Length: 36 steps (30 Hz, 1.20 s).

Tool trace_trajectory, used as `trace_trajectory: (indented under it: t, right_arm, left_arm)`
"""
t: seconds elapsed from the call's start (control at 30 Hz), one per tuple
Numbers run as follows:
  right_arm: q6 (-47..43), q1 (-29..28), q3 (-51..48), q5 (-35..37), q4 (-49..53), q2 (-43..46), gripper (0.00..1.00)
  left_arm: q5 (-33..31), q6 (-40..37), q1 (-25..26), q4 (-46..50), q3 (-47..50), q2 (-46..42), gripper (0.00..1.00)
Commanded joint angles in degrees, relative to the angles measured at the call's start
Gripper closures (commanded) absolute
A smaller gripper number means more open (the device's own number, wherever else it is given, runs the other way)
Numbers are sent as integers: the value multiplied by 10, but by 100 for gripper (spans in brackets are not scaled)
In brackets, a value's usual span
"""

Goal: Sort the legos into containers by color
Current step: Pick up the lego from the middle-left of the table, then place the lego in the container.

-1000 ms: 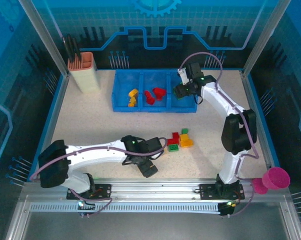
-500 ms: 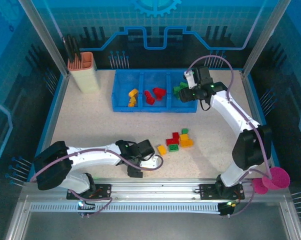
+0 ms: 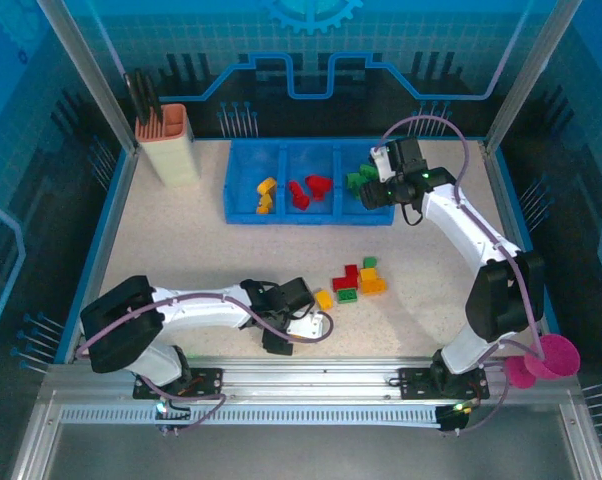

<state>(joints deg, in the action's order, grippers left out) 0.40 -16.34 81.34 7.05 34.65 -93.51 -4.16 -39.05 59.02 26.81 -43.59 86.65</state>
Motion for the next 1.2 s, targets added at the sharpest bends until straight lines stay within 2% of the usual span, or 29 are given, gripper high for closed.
trace_trajectory:
  t: [0.0,0.4,0.47,0.6,0.77,0.87,1.0,1.17]
  right_arm:
    - [3,10,5,-3,-1,7,28]
    - [-3,15,1,0,10,23,27]
    - [7,15,-4,3,20,37,27]
    - [31,12,-43,-33,24,75,27]
    - [49,-26,-105,-40,27,109,27]
    - [57,-70,-158,-21,-5,139,27]
    - [81,-125,-189,-31,-14,145,27]
    - [110,-201,-184,-39,11,116,27]
  left_arm:
    - [22,1,-2,13,-20,22,23]
    - [39,36,-2,31,-48,83,63]
    - [27,50,-2,23,-47,79,69]
    - [35,99,-25,4,-49,25,76]
    - [45,133,-109,-71,-32,-95,79]
    - [25,122,-172,-92,-64,-123,80]
    - [42,139,-290,-99,-140,-98,80]
    - [44,207,-409,-104,-276,17,83]
